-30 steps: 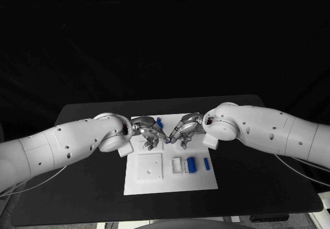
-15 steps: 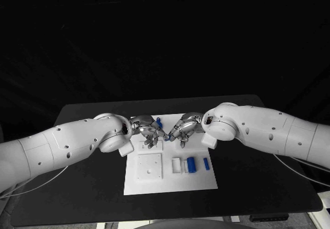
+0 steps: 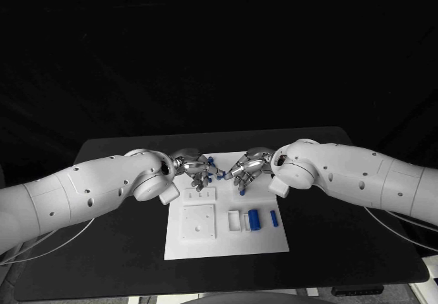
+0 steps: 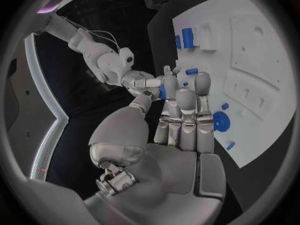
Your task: Assemble the parts on the task board
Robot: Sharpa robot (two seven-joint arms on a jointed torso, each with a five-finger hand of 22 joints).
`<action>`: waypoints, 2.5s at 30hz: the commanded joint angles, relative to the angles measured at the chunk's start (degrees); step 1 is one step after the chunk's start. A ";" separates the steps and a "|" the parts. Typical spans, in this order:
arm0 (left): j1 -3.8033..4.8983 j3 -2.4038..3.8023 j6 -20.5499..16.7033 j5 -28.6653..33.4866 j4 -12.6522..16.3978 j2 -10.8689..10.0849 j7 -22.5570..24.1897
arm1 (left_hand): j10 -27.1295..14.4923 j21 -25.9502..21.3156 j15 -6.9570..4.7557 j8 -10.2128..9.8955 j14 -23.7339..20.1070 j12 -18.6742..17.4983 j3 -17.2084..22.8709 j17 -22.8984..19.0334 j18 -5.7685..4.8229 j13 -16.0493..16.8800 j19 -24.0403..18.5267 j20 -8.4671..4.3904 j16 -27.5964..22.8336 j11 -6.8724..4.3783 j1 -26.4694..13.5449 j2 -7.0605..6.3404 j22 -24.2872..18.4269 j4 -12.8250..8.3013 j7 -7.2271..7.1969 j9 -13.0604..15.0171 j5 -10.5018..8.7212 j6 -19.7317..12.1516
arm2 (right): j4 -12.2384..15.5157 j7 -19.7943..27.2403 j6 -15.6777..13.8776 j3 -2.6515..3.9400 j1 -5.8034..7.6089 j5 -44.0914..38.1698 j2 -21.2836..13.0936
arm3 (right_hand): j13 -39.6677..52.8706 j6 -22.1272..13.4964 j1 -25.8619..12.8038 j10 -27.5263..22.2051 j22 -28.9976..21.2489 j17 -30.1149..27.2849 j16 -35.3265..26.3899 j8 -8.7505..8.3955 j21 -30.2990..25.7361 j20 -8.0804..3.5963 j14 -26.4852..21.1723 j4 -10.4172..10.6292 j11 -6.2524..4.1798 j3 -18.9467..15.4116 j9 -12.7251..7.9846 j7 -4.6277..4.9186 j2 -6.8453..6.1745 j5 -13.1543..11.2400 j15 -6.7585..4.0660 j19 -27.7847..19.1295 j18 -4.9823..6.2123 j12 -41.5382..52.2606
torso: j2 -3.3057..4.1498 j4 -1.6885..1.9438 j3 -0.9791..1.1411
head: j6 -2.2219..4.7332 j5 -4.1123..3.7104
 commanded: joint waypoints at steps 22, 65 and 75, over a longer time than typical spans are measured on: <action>3.25 -0.06 10.54 -1.06 -6.51 1.38 -15.18 | 6.27 0.17 -1.34 0.08 3.96 -2.29 2.02 1.93 0.80 0.20 1.53 -0.20 -2.39 -3.19 -2.22 0.05 1.01 -3.43 -5.92 1.71 1.52 9.38 | -1.39 17.56 -5.34 1.96 2.98 11.66 -4.66 | -9.86 7.48 0.72 3.14 -8.53 -24.20 -8.14 -0.14 0.03 2.36 0.65 1.13 1.13 -3.98 -0.01 -0.99 3.13 0.49 1.95 -4.78 -0.78 -15.69 | -0.10 -0.05 0.15 | 0.11 1.50; 2.06 -3.15 9.60 -21.22 -17.51 11.51 -26.93 | 8.35 2.67 -1.24 0.04 5.48 -2.09 5.77 6.91 1.54 2.22 1.95 0.31 -0.06 -3.57 -3.14 -1.42 1.15 -3.39 -6.44 5.49 1.42 10.54 | -7.90 25.11 -9.44 5.16 4.96 1.44 -3.58 | -10.09 4.50 0.90 -2.07 -9.20 -28.56 -23.48 -0.22 -0.55 5.56 0.59 -0.32 3.91 0.28 -1.63 0.45 2.78 2.84 4.95 -19.77 0.12 -20.91 | 0.12 0.00 -0.02 | -1.63 2.20; 0.64 -3.14 5.38 -21.40 -17.04 12.12 -25.94 | 8.25 3.49 -1.29 0.03 5.41 -1.55 6.50 7.59 1.53 2.79 1.77 0.24 0.99 -3.63 -3.54 -1.83 1.13 -3.29 -6.48 5.38 1.51 10.67 | -7.63 24.77 -9.95 5.18 4.96 1.25 -3.60 | -10.08 4.75 0.61 -1.58 -9.18 -28.54 -23.48 -0.21 -0.53 5.41 1.10 -0.30 3.74 1.12 -1.62 0.34 2.65 3.00 4.79 -19.09 0.13 -20.90 | 0.09 -0.02 0.00 | -1.77 1.69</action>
